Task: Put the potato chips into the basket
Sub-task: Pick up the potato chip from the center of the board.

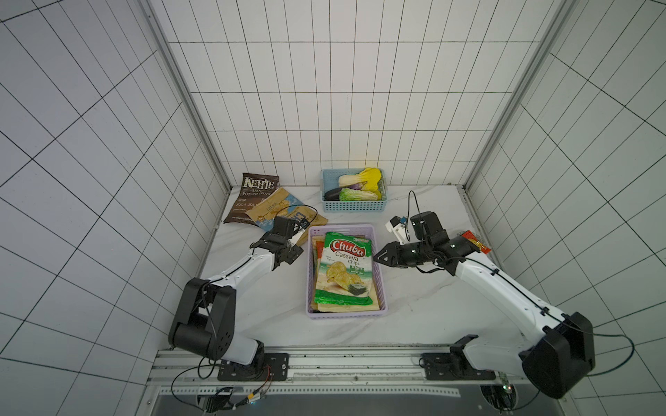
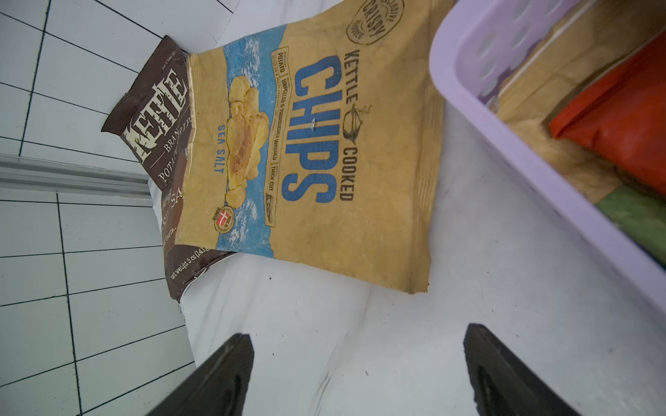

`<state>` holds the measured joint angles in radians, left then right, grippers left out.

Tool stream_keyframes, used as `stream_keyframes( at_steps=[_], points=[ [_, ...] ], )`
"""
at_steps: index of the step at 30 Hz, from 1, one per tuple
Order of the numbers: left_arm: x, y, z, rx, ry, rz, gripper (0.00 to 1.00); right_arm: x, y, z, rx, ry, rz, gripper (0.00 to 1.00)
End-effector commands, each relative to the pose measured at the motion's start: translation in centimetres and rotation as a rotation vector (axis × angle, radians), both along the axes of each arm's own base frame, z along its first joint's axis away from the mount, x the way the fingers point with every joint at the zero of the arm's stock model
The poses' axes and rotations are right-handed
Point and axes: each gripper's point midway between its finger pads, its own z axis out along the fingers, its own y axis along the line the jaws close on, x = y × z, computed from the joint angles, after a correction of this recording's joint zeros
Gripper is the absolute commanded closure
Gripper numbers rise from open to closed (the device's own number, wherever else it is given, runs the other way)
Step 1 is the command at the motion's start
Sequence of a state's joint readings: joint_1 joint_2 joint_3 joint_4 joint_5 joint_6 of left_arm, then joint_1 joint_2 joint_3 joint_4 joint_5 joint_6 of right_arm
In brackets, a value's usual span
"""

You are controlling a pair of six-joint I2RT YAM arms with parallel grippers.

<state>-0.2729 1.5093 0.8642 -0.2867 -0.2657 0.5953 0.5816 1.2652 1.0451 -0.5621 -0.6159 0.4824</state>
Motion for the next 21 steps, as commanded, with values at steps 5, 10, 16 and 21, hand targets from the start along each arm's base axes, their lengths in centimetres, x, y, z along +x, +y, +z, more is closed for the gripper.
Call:
stream_keyframes(
  at_steps=[5, 10, 16, 21],
  points=[
    [2.0, -0.5, -1.9, -0.03, -0.025, -0.005, 0.1, -0.2, -0.5, -0.4, 0.016, 0.012, -0.025, 0.67],
    [2.8, -0.1, -3.1, -0.012, -0.033, 0.013, 0.12, -0.3, -0.7, -0.5, 0.02, 0.017, -0.032, 0.67],
    [3.0, 0.1, -4.5, 0.008, 0.002, 0.03, 0.2, 0.0, -0.9, 0.0, 0.027, 0.008, -0.046, 0.67],
    [2.6, 0.2, -5.2, 0.008, 0.024, 0.044, 0.13, 0.1, -0.8, 0.5, 0.037, 0.001, -0.046, 0.67]
  ],
)
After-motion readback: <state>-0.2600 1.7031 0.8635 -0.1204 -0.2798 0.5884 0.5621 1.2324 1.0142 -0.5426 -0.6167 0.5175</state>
